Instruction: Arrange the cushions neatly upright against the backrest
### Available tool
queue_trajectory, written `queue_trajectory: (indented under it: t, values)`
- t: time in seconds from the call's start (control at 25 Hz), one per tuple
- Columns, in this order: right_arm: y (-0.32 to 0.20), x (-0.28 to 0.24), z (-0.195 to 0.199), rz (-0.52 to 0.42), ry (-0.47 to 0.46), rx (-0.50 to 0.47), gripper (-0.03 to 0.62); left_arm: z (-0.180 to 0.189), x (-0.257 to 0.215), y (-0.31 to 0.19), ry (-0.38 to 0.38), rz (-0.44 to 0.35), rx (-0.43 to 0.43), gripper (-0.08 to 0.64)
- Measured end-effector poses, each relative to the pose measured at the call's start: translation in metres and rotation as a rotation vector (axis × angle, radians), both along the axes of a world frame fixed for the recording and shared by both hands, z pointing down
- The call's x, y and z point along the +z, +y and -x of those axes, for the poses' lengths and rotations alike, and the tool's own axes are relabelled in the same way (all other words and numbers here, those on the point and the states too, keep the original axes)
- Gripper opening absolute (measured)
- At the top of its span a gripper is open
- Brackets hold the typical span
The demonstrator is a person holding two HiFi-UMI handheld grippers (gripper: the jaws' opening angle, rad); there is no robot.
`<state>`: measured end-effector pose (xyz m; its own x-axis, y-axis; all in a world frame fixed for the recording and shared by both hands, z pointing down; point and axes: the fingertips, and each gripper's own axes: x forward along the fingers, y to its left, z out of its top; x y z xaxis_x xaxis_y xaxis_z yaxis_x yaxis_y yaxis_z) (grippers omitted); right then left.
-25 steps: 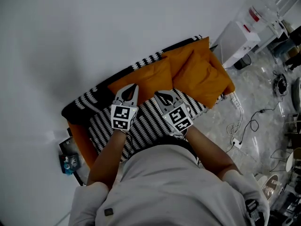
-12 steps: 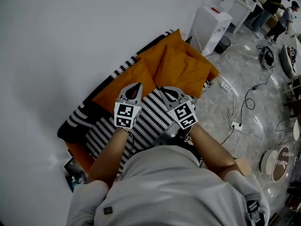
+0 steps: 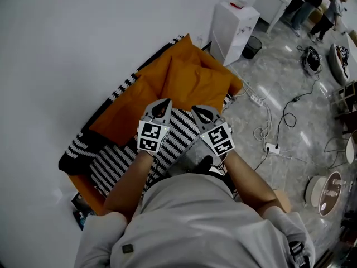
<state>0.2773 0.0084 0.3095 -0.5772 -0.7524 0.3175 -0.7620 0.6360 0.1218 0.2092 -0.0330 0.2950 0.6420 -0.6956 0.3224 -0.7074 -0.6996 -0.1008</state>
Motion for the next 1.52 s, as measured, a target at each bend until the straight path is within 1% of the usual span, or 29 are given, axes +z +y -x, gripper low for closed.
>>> queue_trajectory:
  t: [0.2,0.28,0.44,0.56,0.8,1.0,1.16,1.52]
  values:
    - [-0.005,0.005,-0.079,0.008,0.001,0.012,0.026,-0.081,0.008,-0.008,-0.017,0.002,0.016,0.009]
    - [-0.005,0.007,-0.106,0.015,0.004,0.019,0.026,-0.107,0.007,-0.011,-0.006,0.004,0.018,0.009]
    - [-0.005,0.014,-0.151,0.03,0.003,0.039,0.026,-0.152,0.01,-0.01,0.013,0.023,0.033,0.009]
    - [-0.008,0.018,-0.172,0.034,-0.006,0.059,0.026,-0.174,0.015,-0.012,0.01,0.033,0.053,0.009]
    - [-0.028,0.03,-0.203,0.061,-0.021,0.092,0.026,-0.199,0.033,-0.03,0.011,0.06,0.068,0.009]
    - [-0.055,0.035,-0.215,0.073,-0.02,0.106,0.026,-0.208,0.048,-0.054,0.021,0.09,0.073,0.009]
    - [-0.084,0.034,-0.216,0.067,-0.002,0.102,0.026,-0.21,0.053,-0.08,0.026,0.107,0.079,0.009]
    - [-0.153,0.039,-0.207,0.076,-0.003,0.123,0.026,-0.205,0.056,-0.148,-0.026,0.106,0.146,0.009]
